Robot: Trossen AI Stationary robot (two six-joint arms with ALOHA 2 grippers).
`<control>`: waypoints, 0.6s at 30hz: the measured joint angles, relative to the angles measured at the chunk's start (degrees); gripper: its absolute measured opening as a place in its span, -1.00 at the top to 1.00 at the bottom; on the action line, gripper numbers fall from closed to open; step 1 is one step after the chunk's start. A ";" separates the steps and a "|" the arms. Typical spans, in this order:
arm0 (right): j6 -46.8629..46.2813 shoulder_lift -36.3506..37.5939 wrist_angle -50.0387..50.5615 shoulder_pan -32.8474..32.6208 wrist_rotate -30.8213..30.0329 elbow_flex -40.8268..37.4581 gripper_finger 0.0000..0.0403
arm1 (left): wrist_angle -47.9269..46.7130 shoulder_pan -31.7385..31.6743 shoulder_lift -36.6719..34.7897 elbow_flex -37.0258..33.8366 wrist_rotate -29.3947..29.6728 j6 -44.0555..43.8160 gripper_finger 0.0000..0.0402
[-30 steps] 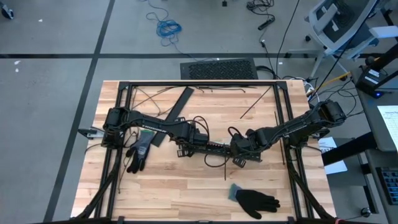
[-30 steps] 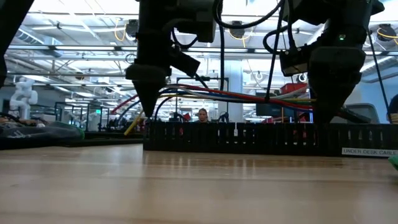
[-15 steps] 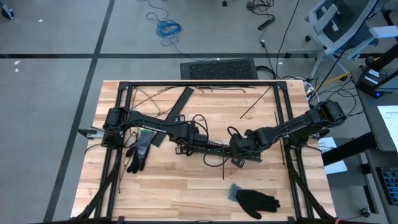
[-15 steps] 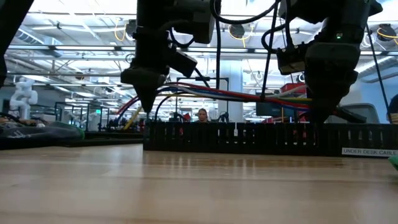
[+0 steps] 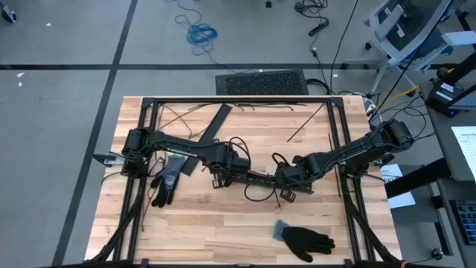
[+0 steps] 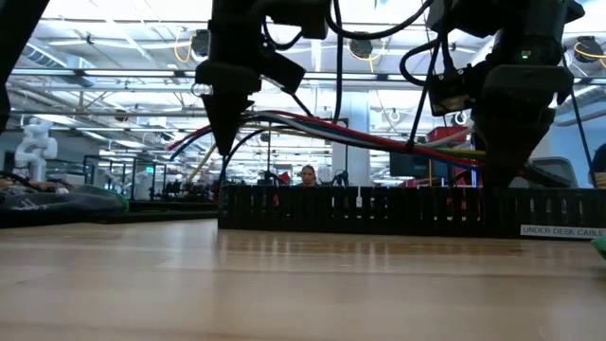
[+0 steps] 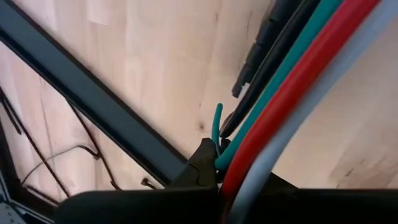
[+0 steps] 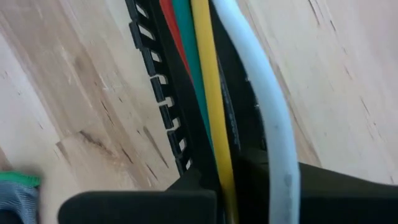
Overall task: Ziptie cables
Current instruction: Put the ziptied cable wires into the cable duct
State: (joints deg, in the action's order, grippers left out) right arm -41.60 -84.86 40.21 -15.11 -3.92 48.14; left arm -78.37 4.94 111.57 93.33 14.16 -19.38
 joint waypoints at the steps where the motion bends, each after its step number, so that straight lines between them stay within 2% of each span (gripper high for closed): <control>1: 0.33 0.00 -0.02 0.00 0.02 0.02 1.00 | 0.03 0.30 0.00 -0.24 -0.01 -0.51 0.98; 9: 1.79 0.00 1.83 -0.03 3.05 -0.11 1.00 | 3.73 1.50 0.49 -0.52 -1.94 -2.42 0.98; 18: 2.47 0.00 5.15 -0.02 3.30 -0.11 1.00 | 6.59 1.52 5.57 -0.49 -2.14 -1.57 0.98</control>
State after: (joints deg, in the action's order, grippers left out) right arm -39.13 -84.86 45.36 -15.14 -0.63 48.03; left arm -71.78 6.46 117.14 92.84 12.02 -20.96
